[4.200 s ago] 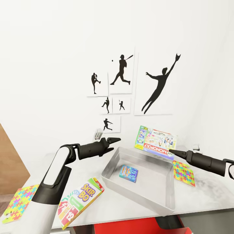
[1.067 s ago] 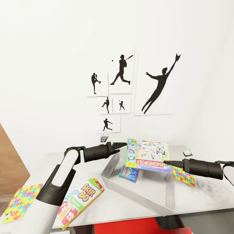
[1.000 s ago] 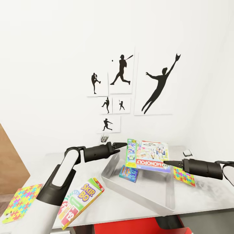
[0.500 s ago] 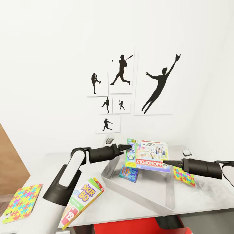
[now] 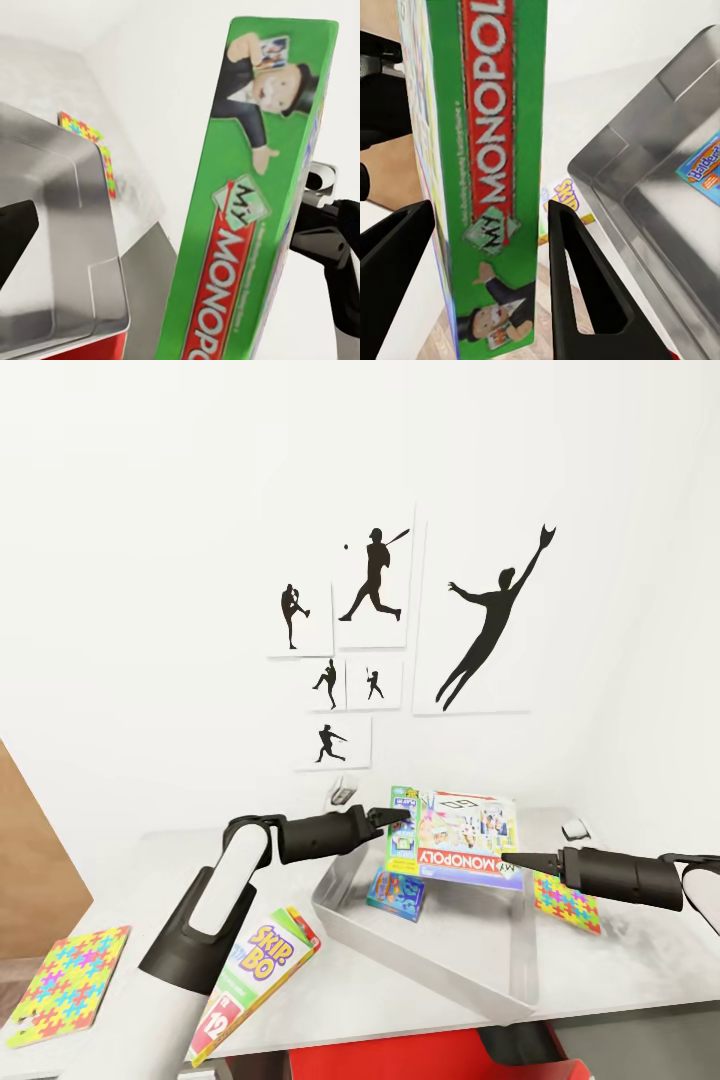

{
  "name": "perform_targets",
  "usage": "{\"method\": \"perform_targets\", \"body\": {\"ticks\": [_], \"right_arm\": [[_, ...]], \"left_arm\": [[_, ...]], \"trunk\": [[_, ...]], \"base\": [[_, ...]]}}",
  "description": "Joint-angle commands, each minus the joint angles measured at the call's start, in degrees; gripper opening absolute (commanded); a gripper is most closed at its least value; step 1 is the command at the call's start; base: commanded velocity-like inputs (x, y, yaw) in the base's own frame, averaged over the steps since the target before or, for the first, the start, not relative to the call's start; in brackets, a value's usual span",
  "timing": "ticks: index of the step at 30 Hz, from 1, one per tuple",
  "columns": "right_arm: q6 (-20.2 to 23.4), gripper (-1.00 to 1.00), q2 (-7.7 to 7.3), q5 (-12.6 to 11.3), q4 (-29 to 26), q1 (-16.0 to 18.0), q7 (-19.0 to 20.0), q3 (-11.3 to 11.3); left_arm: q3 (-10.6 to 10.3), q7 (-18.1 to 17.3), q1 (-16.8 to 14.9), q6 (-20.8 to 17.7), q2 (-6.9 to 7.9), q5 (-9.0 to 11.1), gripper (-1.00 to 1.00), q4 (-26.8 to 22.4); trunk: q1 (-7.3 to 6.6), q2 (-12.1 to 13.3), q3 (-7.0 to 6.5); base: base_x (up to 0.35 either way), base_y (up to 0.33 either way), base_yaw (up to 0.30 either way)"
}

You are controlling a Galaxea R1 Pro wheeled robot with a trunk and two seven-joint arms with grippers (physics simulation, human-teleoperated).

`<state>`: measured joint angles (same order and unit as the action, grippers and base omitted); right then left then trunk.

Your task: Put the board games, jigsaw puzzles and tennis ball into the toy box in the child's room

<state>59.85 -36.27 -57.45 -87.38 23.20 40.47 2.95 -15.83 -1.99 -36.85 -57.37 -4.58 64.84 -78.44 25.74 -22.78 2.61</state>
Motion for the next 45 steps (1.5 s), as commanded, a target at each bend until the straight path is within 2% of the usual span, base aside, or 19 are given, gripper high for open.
{"method": "perform_targets", "body": {"ticks": [1, 26, 27, 45], "right_arm": [[0.15, -1.0, -0.04, 0.15, 0.02, 0.08, 0.31, 0.04], [0.15, -1.0, -0.11, 0.15, 0.08, 0.12, 0.31, -0.04], [0.15, -1.0, -0.09, 0.15, 0.09, 0.12, 0.31, -0.04], [0.15, -1.0, -0.11, 0.15, 0.08, 0.11, 0.31, -0.04]], "left_arm": [[0.02, -0.21, -0.06, -0.15, -0.05, -0.27, 1.0, 0.1], [-0.08, -0.21, -0.06, 1.65, -0.18, -0.46, 1.0, 1.32], [-0.08, -0.21, -0.06, 1.67, -0.18, -0.47, -1.0, 1.33], [-0.08, -0.16, -0.06, 1.9, -0.17, -0.58, -1.0, 1.38]], "trunk": [[0.04, -0.14, 0.14], [0.04, -0.14, 0.14], [0.04, -0.14, 0.14], [0.04, -0.14, 0.14]], "base": [[0.0, 0.0, 0.0], [0.0, 0.0, 0.0], [0.0, 0.0, 0.0], [0.0, 0.0, 0.0]]}}
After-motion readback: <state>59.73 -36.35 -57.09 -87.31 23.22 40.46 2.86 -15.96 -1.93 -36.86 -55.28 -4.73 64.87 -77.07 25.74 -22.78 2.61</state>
